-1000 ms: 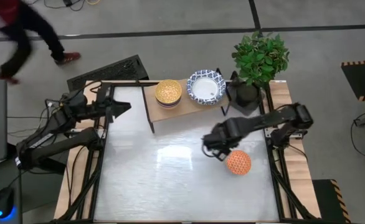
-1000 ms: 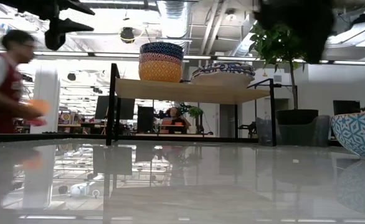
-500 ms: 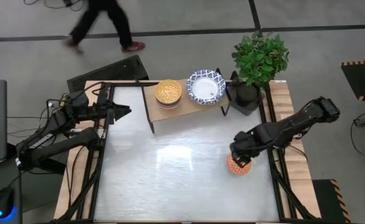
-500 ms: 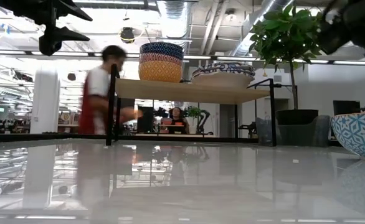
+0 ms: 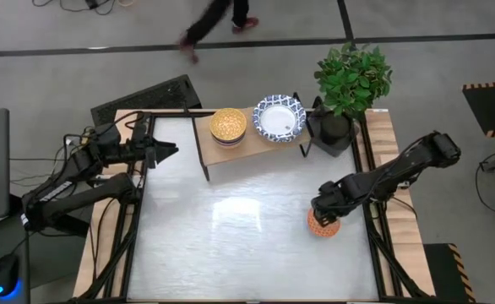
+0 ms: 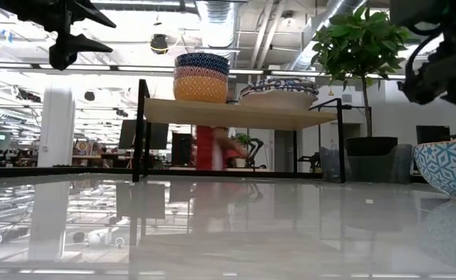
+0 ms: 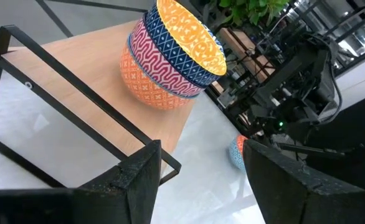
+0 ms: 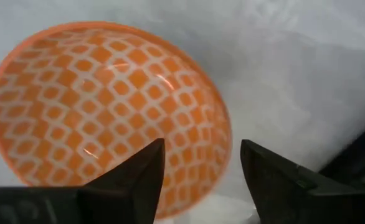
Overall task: Place and stack bowls onto a shelf
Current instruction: Stack the orange bowl on top of the yellow bowl on the shelf
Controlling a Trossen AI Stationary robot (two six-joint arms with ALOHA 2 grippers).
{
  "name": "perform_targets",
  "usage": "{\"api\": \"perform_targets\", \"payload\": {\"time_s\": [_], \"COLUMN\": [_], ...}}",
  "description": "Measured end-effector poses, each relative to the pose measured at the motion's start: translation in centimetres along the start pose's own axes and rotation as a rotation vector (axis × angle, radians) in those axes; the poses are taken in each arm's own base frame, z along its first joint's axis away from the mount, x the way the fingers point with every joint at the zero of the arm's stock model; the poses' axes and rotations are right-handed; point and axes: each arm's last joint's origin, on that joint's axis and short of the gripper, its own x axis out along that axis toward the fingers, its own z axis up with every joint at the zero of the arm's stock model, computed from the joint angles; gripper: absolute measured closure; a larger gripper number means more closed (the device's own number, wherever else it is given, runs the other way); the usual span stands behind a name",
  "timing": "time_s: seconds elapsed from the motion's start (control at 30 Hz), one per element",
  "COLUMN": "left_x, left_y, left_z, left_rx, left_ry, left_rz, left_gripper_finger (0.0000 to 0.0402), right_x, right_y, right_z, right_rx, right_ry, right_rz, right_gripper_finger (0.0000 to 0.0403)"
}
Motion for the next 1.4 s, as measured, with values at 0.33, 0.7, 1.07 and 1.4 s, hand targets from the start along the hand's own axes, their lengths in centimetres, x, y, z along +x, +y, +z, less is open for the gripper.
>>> {"api": "perform_targets", "payload": {"time_s": [0.33,0.7,1.07,1.4], "left_x": [0.0,0.0,0.0,0.0], "left_y": [0.1,0.4,0.5,0.5], "left_z": [0.0,-0.4,-0.5,-0.5], "left_rx": [0.002,-0.011,-0.016,-0.041], "left_ry": [-0.009,0.025,0.037,0.036], "left_rz": [0.025,0.062,0.072,0.072], "left_gripper_finger": [0.0191,0.0191,0.0191,0.0191], "right_x": [1.9,-1.5,-19.4,-28.5], "right_y": [-0.7,1.3,1.4,1.7], "right_z": [0.1,1.1,8.0,18.6], "right_rx": [0.056,0.061,0.012,-0.201], "right_ry": [0.001,0.08,-0.256,-0.459], "right_rz": [-0.002,0.135,0.407,0.413], "right_gripper_finger": [0.0304,0.0365,0.0365,0.0365]}}
